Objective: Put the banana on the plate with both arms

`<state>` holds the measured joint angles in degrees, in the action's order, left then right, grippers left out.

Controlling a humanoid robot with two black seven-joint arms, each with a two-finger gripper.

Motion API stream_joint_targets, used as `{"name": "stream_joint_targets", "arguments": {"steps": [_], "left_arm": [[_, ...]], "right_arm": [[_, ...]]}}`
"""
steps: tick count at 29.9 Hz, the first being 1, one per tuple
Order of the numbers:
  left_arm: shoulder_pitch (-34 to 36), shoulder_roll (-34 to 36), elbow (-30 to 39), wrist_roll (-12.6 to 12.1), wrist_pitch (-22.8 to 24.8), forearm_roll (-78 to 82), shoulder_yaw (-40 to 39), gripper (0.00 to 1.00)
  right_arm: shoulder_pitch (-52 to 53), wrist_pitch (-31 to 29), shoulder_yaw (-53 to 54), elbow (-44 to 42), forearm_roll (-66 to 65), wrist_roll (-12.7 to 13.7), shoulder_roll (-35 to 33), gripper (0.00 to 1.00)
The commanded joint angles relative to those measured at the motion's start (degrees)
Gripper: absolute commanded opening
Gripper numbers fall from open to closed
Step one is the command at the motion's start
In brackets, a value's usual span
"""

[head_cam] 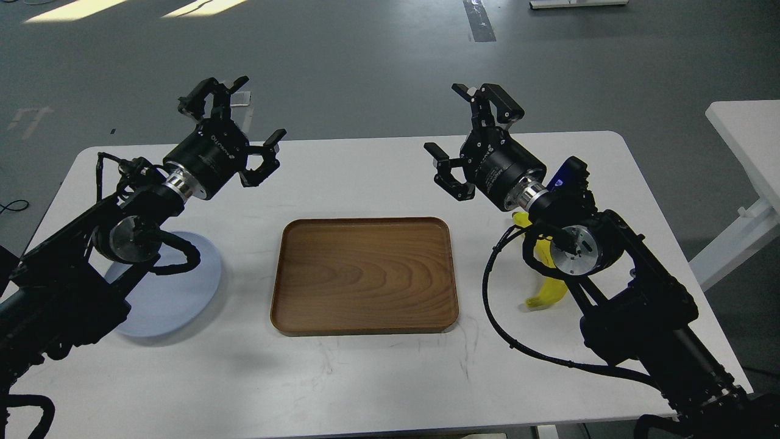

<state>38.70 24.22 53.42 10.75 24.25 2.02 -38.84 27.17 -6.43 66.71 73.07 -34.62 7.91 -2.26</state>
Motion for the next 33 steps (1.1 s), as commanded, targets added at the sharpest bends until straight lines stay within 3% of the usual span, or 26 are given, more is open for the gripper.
{"name": "stream_joint_targets", "arguments": {"steps": [1,19,23,28,33], "left_arm": [[-2.22,1.88,4.40,0.32,1.06,0.18,-0.27,0.98],[-4.77,2.32,5.38,0.41,1.14,-0.09,-3.35,0.98],[-4.60,3.37,4.59,-0.38,3.34,0.09,-4.32,0.98],[-4.07,4.52,4.50,-0.29,3.75,-0.17,-4.75,0.98],[-3.02,5.40,4.68,-1.96,3.75,0.09,-5.28,0.98]], "right_arm": [[-0.27,-0.16,0.00,-0.03,0.08,0.00,0.15,1.00],[2.98,-0.34,-0.97,-0.03,-2.29,0.09,-0.99,1.00],[2.72,-0.43,-2.55,0.41,-2.91,-0.27,-4.42,1.00],[2.45,-0.34,-1.68,0.50,-2.91,-0.44,-4.51,1.00],[2.45,-0.34,-1.41,0.85,-2.82,-0.53,-4.42,1.00]]}}
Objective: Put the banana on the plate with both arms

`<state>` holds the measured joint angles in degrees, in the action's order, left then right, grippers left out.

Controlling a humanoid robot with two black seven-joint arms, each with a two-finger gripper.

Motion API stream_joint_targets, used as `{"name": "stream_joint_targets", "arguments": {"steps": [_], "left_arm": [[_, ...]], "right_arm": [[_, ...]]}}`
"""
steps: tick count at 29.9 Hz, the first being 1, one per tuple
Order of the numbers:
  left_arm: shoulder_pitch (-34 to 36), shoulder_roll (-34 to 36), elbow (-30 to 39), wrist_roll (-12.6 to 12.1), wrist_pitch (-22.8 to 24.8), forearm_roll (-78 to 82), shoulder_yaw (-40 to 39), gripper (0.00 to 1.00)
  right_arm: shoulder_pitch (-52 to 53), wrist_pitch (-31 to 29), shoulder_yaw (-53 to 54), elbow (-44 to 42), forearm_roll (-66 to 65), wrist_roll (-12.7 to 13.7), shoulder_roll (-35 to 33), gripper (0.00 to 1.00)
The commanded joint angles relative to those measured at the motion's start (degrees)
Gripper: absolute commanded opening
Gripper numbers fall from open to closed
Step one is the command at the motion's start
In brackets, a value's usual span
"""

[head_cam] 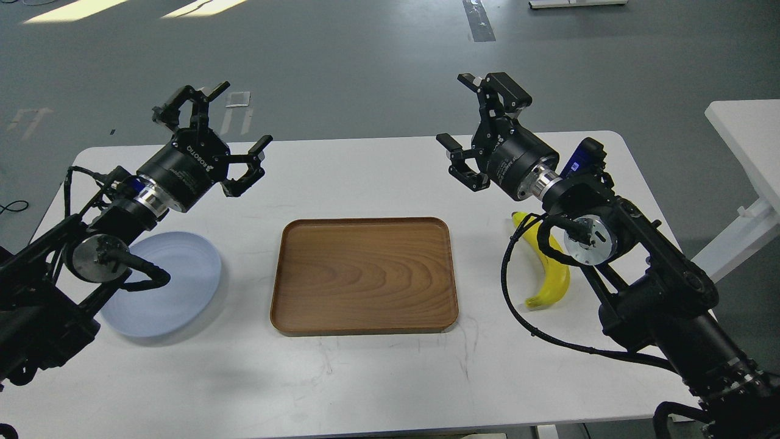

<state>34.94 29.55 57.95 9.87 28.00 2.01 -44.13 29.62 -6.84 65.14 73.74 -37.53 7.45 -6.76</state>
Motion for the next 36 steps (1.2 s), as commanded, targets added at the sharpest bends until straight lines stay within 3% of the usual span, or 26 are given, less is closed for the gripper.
{"name": "stream_joint_targets", "arguments": {"steps": [1,9,13,36], "left_arm": [[1.18,-0.02,0.15,-1.77,0.00,0.10,0.18,0.98],[0.40,0.25,0.32,-2.57,0.00,0.63,0.63,0.98],[0.05,-0.28,0.41,-4.85,-1.09,0.01,0.54,0.98],[-2.42,0.69,3.93,-3.98,-1.54,0.10,-0.25,0.98]], "right_arm": [[-0.09,0.07,0.16,0.35,0.08,0.02,0.08,1.00],[-1.15,-0.28,3.23,0.61,0.26,0.29,0.34,1.00],[-3.07,-0.36,4.11,2.54,0.26,0.02,0.87,1.00],[-4.75,-0.19,5.26,4.83,0.00,0.55,1.40,1.00]]}}
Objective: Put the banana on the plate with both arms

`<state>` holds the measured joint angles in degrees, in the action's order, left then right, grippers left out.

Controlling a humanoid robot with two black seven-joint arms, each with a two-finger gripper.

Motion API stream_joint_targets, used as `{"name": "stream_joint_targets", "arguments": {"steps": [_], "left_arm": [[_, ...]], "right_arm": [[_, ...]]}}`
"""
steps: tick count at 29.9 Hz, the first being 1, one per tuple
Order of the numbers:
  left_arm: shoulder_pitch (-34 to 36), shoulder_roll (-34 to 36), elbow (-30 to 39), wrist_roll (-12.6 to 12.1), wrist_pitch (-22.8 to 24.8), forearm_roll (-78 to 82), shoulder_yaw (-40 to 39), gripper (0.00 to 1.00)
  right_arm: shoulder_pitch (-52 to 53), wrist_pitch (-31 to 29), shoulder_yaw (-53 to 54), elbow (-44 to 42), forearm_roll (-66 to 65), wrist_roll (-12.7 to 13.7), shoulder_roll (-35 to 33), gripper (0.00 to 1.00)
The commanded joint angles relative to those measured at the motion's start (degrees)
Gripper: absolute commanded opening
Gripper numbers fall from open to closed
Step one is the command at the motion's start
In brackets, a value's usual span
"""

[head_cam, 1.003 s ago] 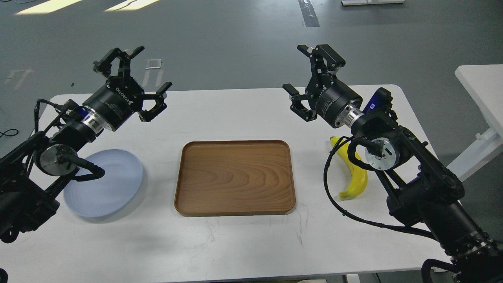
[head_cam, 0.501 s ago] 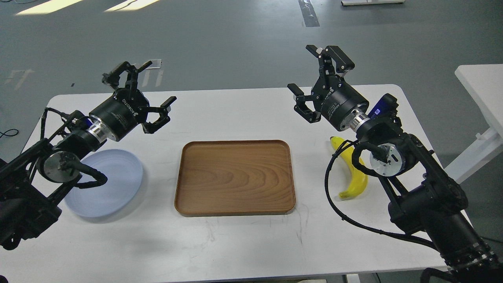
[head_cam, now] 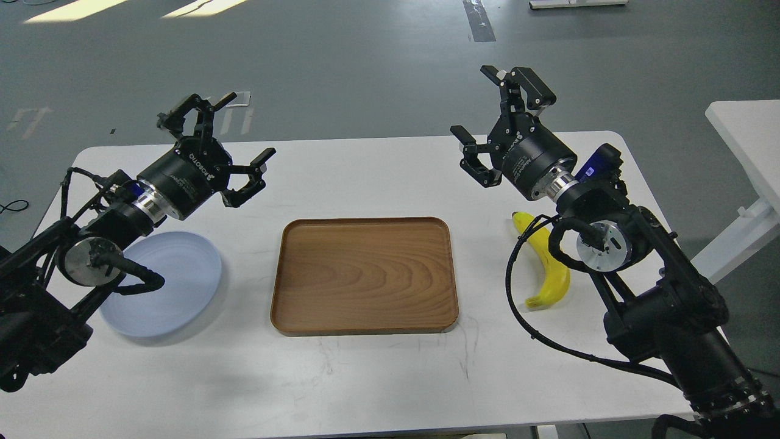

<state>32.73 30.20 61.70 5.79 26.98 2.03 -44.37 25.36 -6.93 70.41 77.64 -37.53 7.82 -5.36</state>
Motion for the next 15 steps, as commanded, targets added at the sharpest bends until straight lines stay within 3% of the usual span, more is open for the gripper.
{"name": "stream_joint_targets", "arguments": {"steps": [1,4,6,8,10,15], "left_arm": [[-0.21,0.04,0.17,0.18,-0.61,-0.01,-0.01,0.98],[-0.21,0.13,0.26,1.24,-1.75,-0.01,-0.54,0.98],[0.05,1.00,1.22,2.20,-6.74,1.57,-0.46,0.98],[0.14,1.53,1.84,2.99,-8.78,4.02,-0.45,0.98],[0.23,2.67,2.98,5.53,-10.10,10.86,-0.54,0.98],[-0.21,9.17,9.04,17.04,-11.59,38.19,-0.28,0.98]], "right_arm": [[-0.66,-0.10,-0.01,1.11,0.00,0.18,0.00,1.00],[-1.10,-0.10,-0.01,1.55,0.00,0.18,-0.09,1.00],[-1.45,-0.10,-0.01,1.55,0.00,0.18,-0.27,1.00],[-1.72,-0.10,0.08,1.55,0.00,0.09,-0.36,1.00],[-1.90,-0.10,0.08,1.64,0.00,0.09,-0.44,1.00],[-2.60,-0.10,0.08,1.64,0.00,0.09,-0.44,1.00]]}}
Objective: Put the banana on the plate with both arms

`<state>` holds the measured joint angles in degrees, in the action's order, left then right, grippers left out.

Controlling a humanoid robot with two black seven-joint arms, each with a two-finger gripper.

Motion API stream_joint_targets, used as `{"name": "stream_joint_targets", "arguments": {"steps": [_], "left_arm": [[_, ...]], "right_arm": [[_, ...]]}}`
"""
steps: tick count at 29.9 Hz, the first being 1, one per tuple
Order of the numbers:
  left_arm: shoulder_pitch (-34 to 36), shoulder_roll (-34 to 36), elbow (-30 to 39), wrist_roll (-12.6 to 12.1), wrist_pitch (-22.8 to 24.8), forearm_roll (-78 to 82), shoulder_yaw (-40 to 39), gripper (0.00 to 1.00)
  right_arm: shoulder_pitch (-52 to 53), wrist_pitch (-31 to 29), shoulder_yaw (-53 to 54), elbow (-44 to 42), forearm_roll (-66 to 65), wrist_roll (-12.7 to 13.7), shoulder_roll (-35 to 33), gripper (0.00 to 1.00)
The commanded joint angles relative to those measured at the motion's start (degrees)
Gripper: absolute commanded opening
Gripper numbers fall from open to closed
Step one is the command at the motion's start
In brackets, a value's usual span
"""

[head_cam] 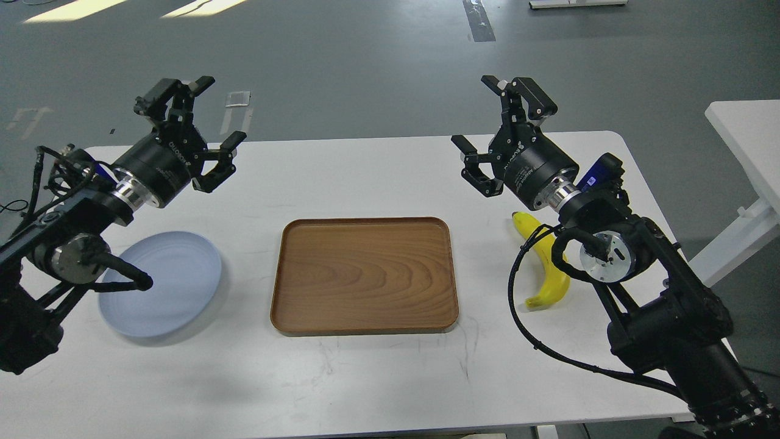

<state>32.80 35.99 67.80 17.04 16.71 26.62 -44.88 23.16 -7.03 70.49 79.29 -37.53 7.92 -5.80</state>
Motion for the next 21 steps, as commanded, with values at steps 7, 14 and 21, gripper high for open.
{"name": "stream_joint_targets", "arguments": {"steps": [7,14,21], "left_arm": [[-1.60,9.70,3.74,10.96,-6.95,25.05,3.21,0.98],[-0.72,18.05,3.13,6.16,-14.22,26.90,15.60,0.98],[-0.89,21.84,2.42,6.07,-21.45,35.33,20.18,0.98]], "right_arm": [[-0.75,0.00,0.09,0.52,0.00,-0.19,-0.09,1.00],[-0.84,0.09,0.79,0.69,0.00,-0.19,0.00,1.00],[-1.19,0.09,1.05,0.60,0.00,-0.19,0.00,1.00]]}}
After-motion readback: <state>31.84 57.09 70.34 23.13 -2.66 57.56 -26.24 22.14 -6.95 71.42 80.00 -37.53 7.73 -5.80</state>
